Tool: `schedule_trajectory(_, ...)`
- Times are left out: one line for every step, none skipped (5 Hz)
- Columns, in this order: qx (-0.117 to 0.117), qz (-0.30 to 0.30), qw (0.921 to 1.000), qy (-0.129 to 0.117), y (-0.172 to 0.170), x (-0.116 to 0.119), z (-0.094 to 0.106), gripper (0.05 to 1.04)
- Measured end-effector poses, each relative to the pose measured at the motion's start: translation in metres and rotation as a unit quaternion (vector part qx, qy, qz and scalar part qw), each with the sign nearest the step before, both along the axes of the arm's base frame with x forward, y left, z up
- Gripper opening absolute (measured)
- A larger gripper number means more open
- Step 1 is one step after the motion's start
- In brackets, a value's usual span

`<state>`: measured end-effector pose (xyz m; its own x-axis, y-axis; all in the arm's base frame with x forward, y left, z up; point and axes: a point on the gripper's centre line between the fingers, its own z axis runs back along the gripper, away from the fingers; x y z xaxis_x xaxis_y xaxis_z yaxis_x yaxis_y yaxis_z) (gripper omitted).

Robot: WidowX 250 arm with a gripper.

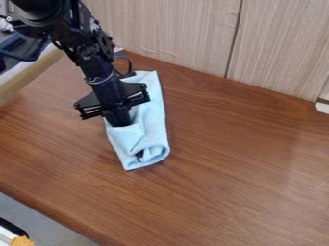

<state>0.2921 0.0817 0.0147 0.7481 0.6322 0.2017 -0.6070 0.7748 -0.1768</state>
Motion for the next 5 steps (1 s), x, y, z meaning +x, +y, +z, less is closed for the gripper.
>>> schedule_trajectory(-0.002, 0.004, 0.9999, 0.009, 0.001, 0.000, 0.000, 0.236)
schedule_trajectory(-0.006, 0.004, 0.9999, 0.013, -0.001, -0.002, 0.001, 0.479)
schedule_trajectory(-0.010, -0.001, 0.9998, 0.015, -0.003, -0.004, 0.004, 0.767)
schedule_trajectory(-0.010, -0.007, 0.9998, 0.014, -0.007, -0.006, 0.015, 0.992)
schedule_trajectory(-0.016, -0.012, 0.9997, 0.012, -0.010, -0.007, 0.026, 1.004)
